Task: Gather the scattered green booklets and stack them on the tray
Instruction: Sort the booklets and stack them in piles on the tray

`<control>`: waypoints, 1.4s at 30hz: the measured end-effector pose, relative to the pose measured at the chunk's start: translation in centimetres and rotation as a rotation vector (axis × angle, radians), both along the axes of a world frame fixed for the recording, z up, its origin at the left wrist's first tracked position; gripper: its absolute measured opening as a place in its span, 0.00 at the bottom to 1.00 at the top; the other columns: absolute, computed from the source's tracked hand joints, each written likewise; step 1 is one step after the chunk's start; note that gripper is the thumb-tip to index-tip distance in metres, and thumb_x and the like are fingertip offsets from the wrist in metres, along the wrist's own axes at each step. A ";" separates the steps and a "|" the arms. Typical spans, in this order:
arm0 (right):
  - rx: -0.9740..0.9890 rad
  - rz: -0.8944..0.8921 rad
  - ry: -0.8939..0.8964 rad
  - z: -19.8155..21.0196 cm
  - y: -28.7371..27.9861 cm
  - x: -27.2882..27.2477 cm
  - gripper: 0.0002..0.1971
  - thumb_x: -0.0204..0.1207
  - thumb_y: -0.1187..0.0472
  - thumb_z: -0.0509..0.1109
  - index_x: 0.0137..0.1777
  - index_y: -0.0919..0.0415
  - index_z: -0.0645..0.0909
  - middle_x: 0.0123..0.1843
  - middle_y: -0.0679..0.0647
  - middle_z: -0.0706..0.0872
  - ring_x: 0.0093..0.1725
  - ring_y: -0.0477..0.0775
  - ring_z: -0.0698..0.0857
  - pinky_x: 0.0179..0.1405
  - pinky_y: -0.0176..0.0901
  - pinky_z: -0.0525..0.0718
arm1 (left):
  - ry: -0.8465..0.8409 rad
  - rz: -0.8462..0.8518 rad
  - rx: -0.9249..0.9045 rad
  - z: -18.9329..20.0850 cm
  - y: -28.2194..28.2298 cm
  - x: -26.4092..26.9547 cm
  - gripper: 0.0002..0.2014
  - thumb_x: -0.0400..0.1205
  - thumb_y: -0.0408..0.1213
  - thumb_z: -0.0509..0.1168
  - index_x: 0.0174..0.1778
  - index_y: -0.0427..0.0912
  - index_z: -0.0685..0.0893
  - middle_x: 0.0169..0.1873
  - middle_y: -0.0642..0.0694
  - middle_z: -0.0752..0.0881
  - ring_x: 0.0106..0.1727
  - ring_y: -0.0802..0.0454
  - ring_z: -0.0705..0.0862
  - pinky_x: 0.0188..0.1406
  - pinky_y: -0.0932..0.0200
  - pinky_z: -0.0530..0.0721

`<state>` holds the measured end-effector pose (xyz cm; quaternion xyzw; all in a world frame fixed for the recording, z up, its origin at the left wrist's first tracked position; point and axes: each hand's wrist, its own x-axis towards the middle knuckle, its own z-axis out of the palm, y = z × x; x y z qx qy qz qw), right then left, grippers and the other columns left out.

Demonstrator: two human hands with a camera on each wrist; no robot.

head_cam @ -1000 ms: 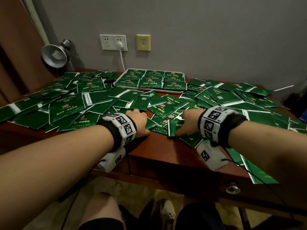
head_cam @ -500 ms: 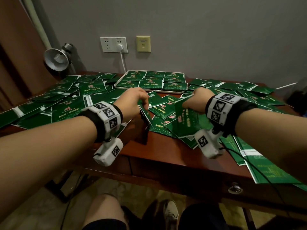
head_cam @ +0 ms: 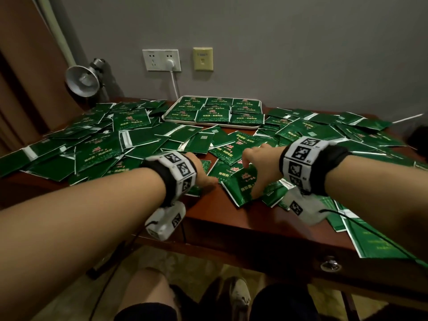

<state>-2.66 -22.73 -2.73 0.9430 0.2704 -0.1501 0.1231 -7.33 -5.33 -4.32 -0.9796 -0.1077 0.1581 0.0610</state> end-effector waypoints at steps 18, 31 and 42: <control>0.065 0.129 -0.155 -1.8 -0.7 -0.2 0.47 0.61 0.42 0.79 0.74 0.58 0.60 0.62 0.56 0.73 0.56 0.55 0.79 0.54 0.51 0.85 | -0.132 0.105 -0.289 -2.1 2.5 0.8 0.43 0.64 0.58 0.77 0.66 0.44 0.61 0.54 0.43 0.77 0.51 0.44 0.81 0.41 0.54 0.84; 0.188 -0.096 -0.228 3.8 -1.4 11.3 0.43 0.63 0.46 0.82 0.75 0.61 0.68 0.67 0.61 0.79 0.62 0.63 0.81 0.62 0.55 0.81 | -0.382 -0.207 -0.128 4.3 6.2 10.3 0.45 0.67 0.51 0.79 0.78 0.49 0.64 0.72 0.46 0.75 0.72 0.41 0.71 0.71 0.38 0.69; 0.176 -0.199 -0.231 5.0 3.4 33.1 0.41 0.67 0.50 0.82 0.76 0.62 0.68 0.69 0.61 0.80 0.65 0.64 0.80 0.59 0.51 0.78 | -0.358 -0.317 -0.119 5.3 8.2 34.8 0.44 0.69 0.51 0.80 0.77 0.45 0.65 0.71 0.42 0.77 0.72 0.39 0.71 0.64 0.44 0.71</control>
